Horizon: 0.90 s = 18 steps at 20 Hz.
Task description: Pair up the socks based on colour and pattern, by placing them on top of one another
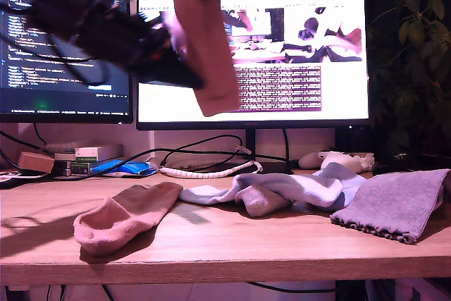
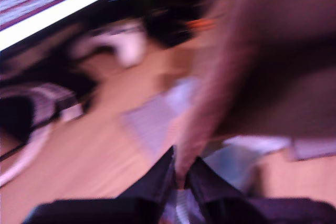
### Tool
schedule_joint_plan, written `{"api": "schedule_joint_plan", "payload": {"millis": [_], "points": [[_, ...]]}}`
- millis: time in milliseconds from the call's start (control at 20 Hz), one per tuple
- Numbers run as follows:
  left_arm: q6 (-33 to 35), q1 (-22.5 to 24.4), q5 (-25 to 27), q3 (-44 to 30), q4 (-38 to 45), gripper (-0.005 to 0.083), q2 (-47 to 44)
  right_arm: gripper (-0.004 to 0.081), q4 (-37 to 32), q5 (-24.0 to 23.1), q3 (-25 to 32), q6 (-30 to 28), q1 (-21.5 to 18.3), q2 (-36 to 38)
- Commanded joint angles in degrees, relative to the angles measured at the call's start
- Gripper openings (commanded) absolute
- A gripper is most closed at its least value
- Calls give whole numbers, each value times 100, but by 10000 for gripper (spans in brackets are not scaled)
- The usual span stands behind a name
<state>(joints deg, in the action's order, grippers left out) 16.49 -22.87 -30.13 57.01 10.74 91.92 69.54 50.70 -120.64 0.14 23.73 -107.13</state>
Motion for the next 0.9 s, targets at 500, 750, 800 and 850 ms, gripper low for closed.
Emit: {"api": "schedule_joint_plan", "payload": {"millis": [500, 750, 800, 850], "points": [[468, 201, 367, 2, -26, -24, -28, -11, 155, -1429, 455, 0, 1051, 164], [699, 271, 367, 2, -247, -24, 107, -11, -254, -1491, 1307, 66, 1215, 164], [699, 273, 367, 2, -291, -24, 160, -11, -428, -1493, 1475, 164, 1263, 164], [909, 273, 372, 2, -313, -24, 234, -11, -603, -1495, 1624, 214, 1305, 164]]}}
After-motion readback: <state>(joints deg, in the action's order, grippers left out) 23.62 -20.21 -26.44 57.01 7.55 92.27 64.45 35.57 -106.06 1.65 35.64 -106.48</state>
